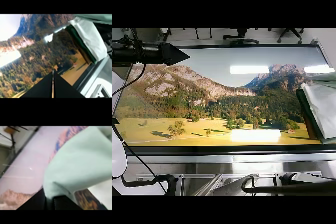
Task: Fold the shirts.
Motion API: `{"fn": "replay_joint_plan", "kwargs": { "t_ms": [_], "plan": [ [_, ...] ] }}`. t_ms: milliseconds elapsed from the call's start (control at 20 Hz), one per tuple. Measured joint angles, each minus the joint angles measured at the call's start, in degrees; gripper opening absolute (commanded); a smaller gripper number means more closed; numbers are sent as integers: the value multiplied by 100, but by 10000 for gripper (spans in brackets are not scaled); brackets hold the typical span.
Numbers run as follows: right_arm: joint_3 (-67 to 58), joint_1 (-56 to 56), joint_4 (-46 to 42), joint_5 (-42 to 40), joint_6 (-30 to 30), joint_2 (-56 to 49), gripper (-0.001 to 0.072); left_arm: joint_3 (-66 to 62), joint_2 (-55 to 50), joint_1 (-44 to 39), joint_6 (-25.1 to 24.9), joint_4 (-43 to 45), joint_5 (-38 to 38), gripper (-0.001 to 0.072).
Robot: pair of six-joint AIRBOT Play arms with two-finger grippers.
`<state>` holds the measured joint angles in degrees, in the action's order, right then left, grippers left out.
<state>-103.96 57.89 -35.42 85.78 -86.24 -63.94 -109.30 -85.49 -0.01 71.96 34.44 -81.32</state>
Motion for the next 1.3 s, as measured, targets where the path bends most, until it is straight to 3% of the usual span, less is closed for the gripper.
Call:
{"fn": "replay_joint_plan", "kwargs": {
  "t_ms": [350, 400, 450, 500, 550, 850, 900, 950, 1000, 1300],
  "plan": [
    [109, 577, -984, 1394, -573, 199, 24, 846, 0, -2, 0, 0, 92, 15],
    [190, 595, -1198, 1519, -597, 212, 62, 925, 0, -4, -7, -2, 120, 15],
    [282, 605, -1425, 1617, -632, 225, 261, 981, 0, -9, -28, -4, 149, 15],
    [369, 614, -1635, 1735, -636, 236, 360, 1023, 0, -13, -50, -7, 168, 15],
    [446, 621, -1882, 1794, -638, 243, 370, 1049, 2, -13, -68, -7, 188, 15],
    [621, 540, -2446, 1650, -678, 212, 362, 1104, 28, -13, -94, -15, 190, 15],
    [627, 450, -2339, 1530, -678, 210, 268, 1104, 39, -13, -103, -48, 184, 15],
    [632, 304, -2218, 1379, -675, 212, 112, 1106, 61, 0, -107, -81, 181, 14],
    [636, 101, -2120, 1202, -678, 212, 48, 1106, 101, 28, -109, -160, 188, 15],
    [778, -2028, -1923, -4, -669, 280, 20, 1268, 785, 310, -140, -179, 219, 13]
  ]
}}
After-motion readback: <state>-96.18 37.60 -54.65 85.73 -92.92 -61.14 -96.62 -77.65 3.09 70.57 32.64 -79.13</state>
